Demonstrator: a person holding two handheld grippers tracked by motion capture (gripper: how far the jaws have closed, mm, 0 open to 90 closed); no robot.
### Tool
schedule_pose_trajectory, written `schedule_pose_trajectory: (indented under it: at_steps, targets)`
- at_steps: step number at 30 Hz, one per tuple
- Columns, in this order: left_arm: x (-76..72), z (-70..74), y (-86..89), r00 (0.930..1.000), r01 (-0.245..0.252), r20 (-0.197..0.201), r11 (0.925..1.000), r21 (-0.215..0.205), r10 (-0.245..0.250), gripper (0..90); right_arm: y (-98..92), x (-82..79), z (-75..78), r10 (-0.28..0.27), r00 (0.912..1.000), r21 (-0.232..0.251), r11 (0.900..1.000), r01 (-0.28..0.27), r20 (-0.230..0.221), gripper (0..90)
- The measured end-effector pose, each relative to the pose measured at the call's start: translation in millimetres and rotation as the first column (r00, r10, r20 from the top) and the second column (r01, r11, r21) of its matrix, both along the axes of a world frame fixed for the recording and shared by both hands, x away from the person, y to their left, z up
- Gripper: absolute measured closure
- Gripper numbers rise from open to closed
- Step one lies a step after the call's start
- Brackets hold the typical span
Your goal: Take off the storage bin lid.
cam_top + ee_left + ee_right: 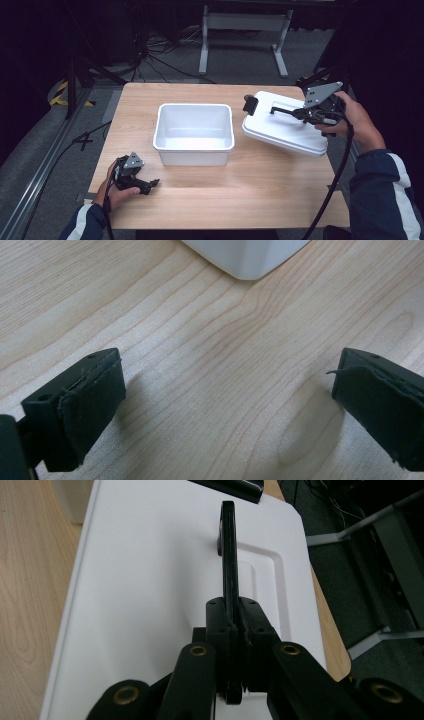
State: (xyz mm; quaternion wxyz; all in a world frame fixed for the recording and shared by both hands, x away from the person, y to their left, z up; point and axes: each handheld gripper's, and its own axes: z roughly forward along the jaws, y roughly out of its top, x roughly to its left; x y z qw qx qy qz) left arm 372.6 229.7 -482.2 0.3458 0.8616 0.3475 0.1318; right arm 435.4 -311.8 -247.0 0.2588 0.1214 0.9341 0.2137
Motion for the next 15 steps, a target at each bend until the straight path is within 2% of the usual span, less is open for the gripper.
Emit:
schedule_pose_trajectory:
  at_steps: [15]
  targets:
    - [-1.2,0.1,-0.2,1.0,-0.009,-0.004,1.0,-0.002,0.009,1.2,-4.9,18.7,-46.7,-0.028,0.9974,0.007,1.0,0.028,-0.067,85.2]
